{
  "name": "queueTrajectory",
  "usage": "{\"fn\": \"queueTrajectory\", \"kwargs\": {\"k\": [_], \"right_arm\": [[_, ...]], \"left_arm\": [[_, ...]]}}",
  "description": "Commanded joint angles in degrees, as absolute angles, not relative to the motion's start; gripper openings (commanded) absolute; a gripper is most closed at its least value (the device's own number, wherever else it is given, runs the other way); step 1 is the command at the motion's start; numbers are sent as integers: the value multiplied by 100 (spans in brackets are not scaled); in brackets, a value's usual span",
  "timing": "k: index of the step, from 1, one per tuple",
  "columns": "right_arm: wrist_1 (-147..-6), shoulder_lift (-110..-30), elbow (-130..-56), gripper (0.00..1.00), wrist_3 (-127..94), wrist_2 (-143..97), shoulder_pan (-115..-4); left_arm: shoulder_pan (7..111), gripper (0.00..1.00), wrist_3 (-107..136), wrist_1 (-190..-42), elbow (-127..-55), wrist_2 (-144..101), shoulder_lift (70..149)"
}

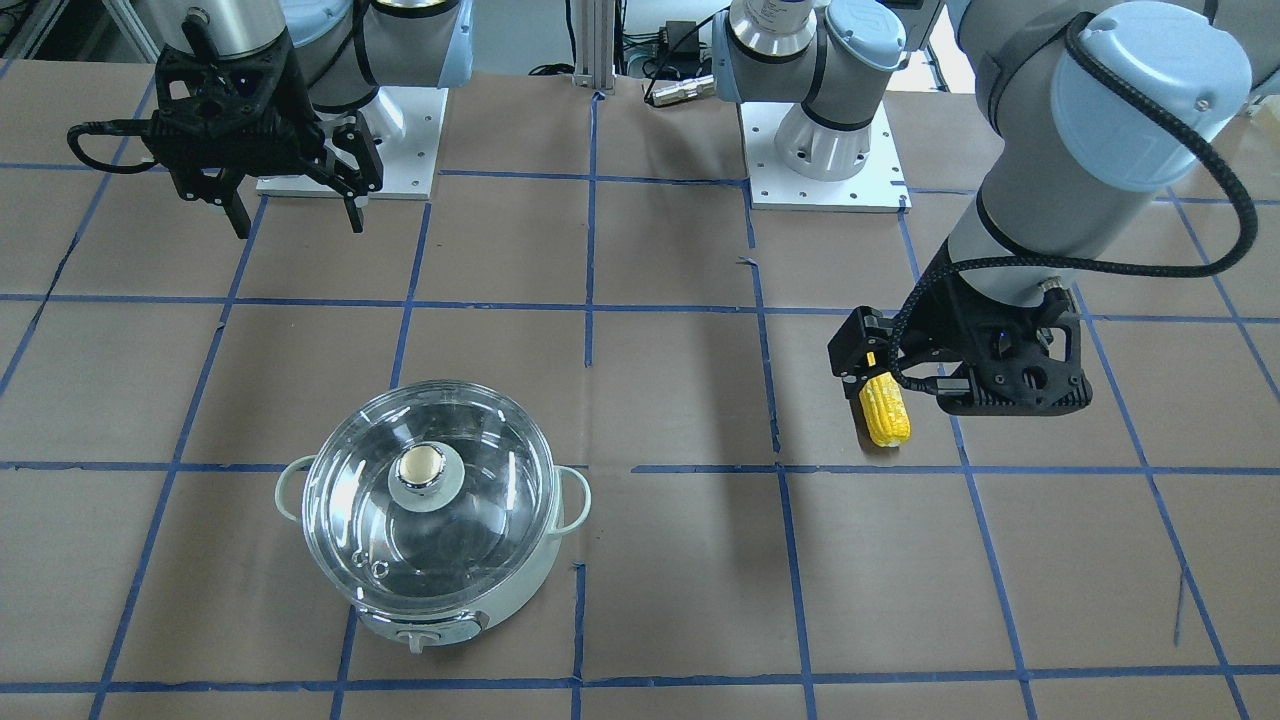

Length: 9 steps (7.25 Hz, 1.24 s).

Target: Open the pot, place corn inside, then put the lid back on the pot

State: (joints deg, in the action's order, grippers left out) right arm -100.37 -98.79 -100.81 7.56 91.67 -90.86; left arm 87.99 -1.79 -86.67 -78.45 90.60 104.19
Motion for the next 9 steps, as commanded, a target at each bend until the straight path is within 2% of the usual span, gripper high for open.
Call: {"fn": "queueTrajectory", "kwargs": {"k": [1,6,9], "right_arm": [[-10037,-9879,-10081,100,756,9167,-9079],[-10037,-9896,-10099,100,756,9167,-9088],[-10115,-9844,-10029,100,730,9106,-9140]], "left_arm": [[8815,100,-115,-8605,-7830,9009,10346],[8895,100,334,-8613,-7849,8975,10476],[8842,100,316,-8622,-7840,9113,10283]]}}
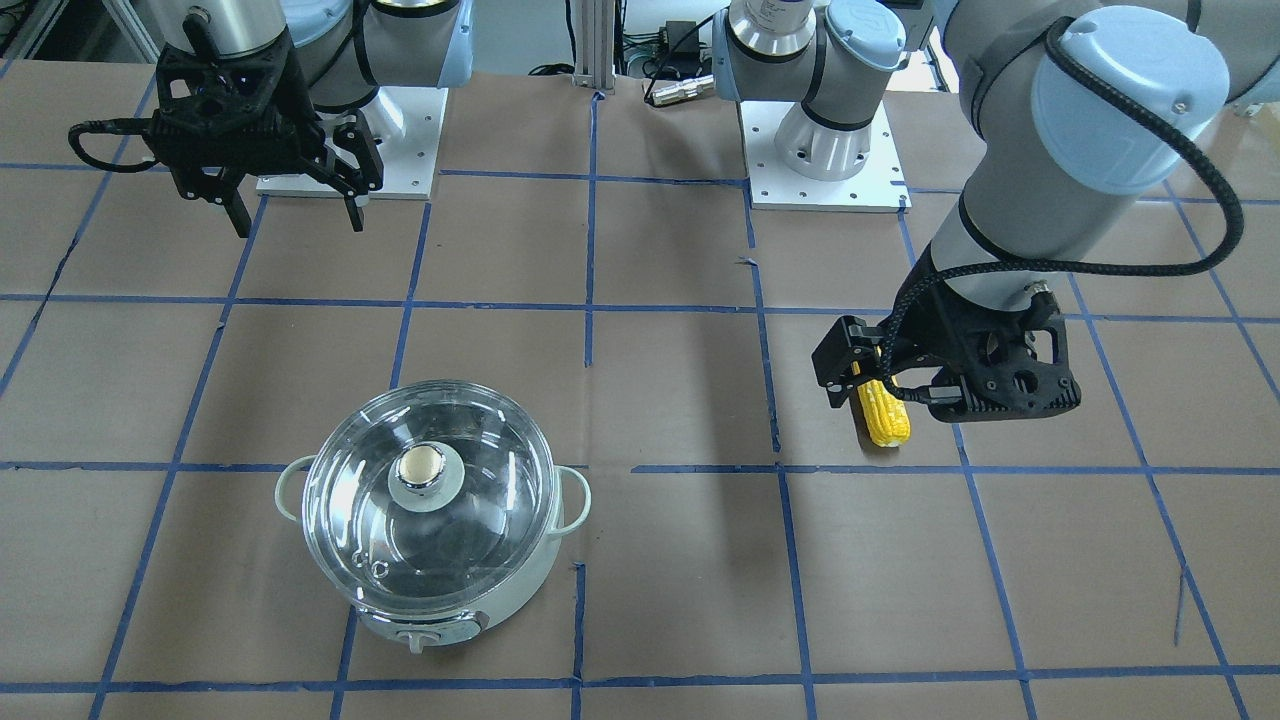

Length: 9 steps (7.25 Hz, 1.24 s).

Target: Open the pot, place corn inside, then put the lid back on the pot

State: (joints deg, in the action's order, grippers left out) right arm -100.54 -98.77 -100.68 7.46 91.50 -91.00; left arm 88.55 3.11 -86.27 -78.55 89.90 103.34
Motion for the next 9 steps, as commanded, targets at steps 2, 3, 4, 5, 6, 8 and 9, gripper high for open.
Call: {"fn": "queueTrajectory", "kwargs": {"k": [2,3,4,5,6,8,9], "right_arm": [[-10432,-9320,-9540,99,686,8780,-9193],[-10424,-8864,-9206,99,694,8772,-9219],[-10476,-8355,-8915,99,694,8763,-9263],[-10624,-7897,-8599,99,677,8806,-9429],[-10696,-7475,-8265,99,668,8841,-9639],[-10967,-6832,-8033,97,633,8859,-9843],[-11056,-6646,-8051,97,633,8859,-9844]], "left_arm": [[8833,100,316,-8675,-7796,9141,10196],[8824,100,316,-8657,-7805,9184,10213],[8833,100,316,-8709,-7918,9228,10143],[8790,100,316,-8719,-7928,9229,10143],[8728,100,325,-8893,-7954,9211,10186],[8570,100,185,-8930,-7963,9220,10169],[8569,100,185,-8938,-7972,9220,10186]]}}
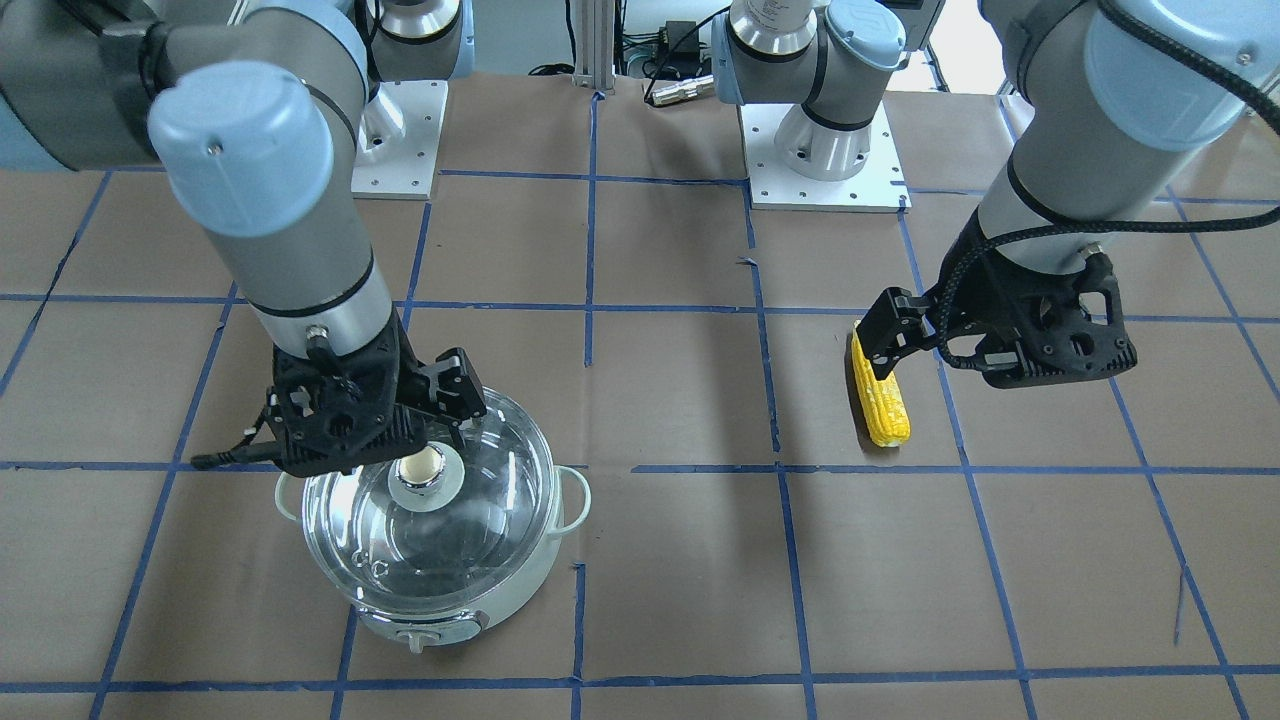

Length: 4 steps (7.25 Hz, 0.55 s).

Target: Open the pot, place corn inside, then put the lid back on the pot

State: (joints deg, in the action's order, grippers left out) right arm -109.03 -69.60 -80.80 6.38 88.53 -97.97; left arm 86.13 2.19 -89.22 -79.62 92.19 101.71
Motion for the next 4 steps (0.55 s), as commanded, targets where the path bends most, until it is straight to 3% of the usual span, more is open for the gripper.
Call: {"fn": "queueTrajectory", "kwargs": {"k": [1,4], "right_arm": [[-11057,-6601,-8094,96,642,8851,-9844],[-11074,-6583,-8348,91,624,8877,-9835]], "left_arm": [[8569,100,185,-8938,-7980,9228,10195],[8569,100,193,-8938,-7980,9220,10213]]}}
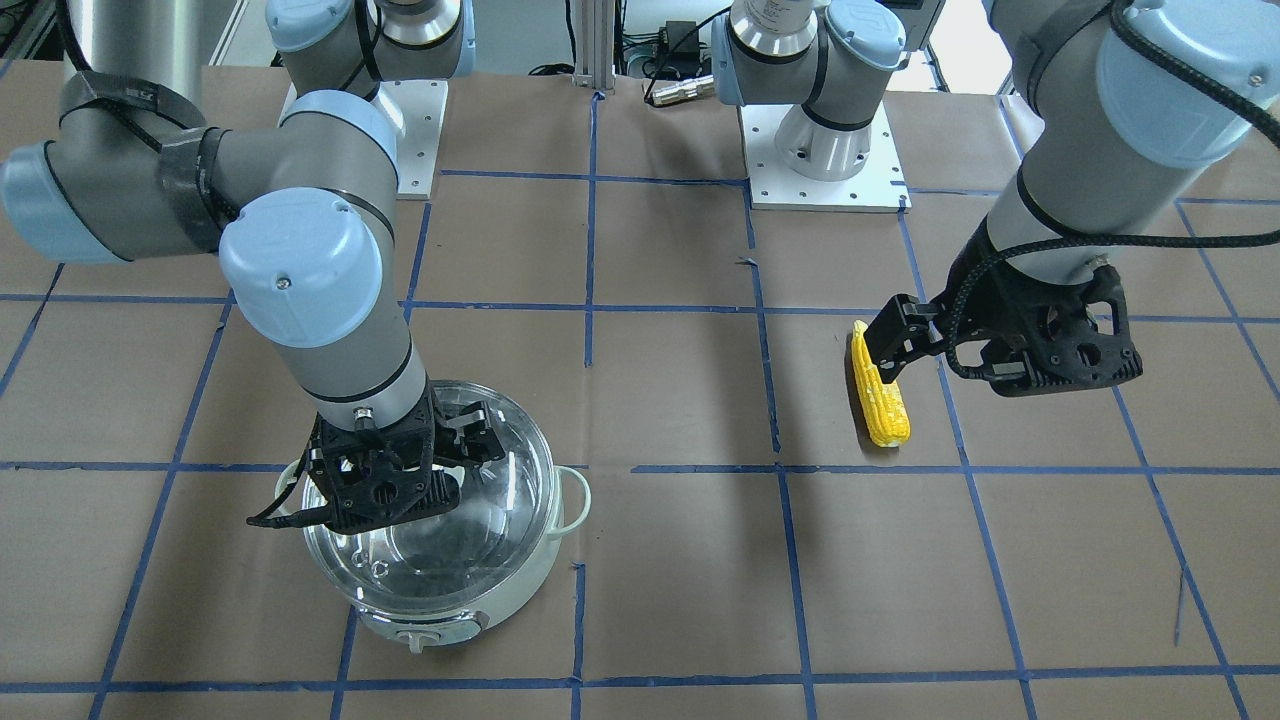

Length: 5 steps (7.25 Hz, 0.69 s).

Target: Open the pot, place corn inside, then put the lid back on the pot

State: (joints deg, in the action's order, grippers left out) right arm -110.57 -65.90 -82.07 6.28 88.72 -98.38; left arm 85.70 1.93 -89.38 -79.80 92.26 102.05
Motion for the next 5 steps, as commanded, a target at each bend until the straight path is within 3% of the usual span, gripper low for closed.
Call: {"fn": "queueTrajectory", "kwargs": {"k": [1,5], "right_arm": [[-11066,-6583,-8323,89,624,8886,-9835],[-10978,-6653,-8270,50,615,8964,-9835]], "left_arm": [[8569,100,193,-8938,-7980,9220,10222],[8578,100,211,-8938,-7972,9220,10248]]}}
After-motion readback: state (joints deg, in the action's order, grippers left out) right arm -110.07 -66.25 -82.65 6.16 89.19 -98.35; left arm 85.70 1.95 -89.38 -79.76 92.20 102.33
